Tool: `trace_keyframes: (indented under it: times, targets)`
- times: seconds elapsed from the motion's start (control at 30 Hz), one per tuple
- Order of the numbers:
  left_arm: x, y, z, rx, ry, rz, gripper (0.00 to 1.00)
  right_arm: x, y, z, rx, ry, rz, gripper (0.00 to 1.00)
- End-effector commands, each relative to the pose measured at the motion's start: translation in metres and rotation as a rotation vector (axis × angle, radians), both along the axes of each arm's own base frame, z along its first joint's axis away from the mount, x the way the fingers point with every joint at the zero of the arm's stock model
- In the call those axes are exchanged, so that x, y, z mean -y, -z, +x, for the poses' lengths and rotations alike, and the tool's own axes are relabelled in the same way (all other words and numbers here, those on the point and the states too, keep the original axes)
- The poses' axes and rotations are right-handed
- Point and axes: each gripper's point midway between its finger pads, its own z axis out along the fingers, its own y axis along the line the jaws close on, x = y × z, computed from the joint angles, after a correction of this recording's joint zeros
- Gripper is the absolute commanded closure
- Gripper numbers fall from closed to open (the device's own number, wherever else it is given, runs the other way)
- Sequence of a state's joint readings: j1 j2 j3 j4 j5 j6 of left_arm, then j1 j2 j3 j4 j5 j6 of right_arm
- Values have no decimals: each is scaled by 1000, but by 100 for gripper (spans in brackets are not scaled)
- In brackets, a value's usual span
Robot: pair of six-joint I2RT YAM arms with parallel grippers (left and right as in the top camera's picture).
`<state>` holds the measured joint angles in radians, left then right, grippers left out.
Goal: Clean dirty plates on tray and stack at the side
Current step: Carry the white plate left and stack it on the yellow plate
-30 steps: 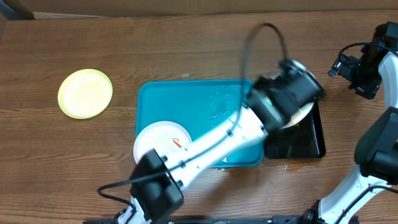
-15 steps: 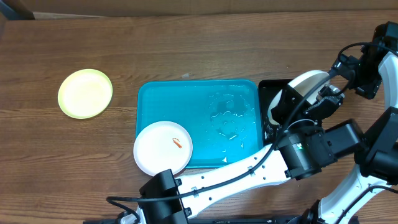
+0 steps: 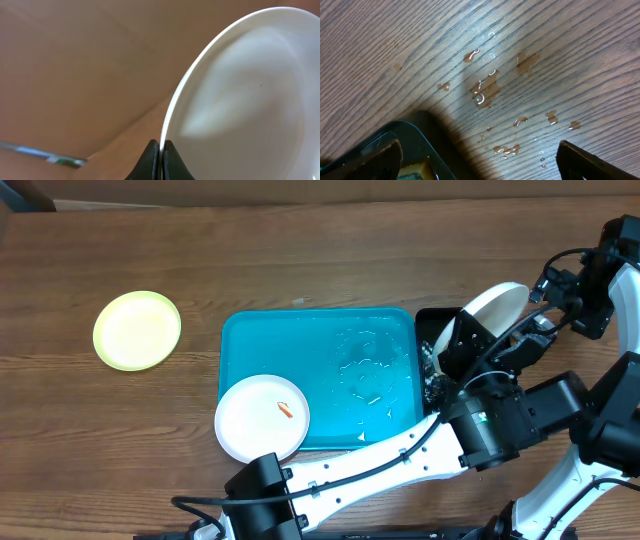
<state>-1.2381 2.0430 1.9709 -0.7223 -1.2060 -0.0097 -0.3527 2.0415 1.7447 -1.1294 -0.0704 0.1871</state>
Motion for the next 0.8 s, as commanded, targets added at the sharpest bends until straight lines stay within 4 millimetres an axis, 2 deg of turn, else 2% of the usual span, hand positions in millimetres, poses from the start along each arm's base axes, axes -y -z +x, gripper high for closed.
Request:
trace_keyframes:
  times: [0.0,0.2,0.3,0.43,0.53,0.63,0.77]
  targets:
    - [8,11,10,-133,76,-131,96,3,-9,4,25,8,-14,0]
    - [-1,59,33,-450,110,-316,96,3,-9,4,25,8,-14,0]
    - [-21,79,50,-610,85,-407,96,3,-9,4,25,8,-15,0]
    - [-74,97,84,-761,-54,-560,96,3,-9,4,25,8,-14,0]
    - [-122,105,111,-846,-146,-668,96,3,-9,4,25,8,-14,0]
    - [-175,111,130,-916,-238,-768,96,3,-9,4,25,8,-14,0]
    - [-270,121,144,-945,-457,-852,96,3,-9,4,25,8,-14,0]
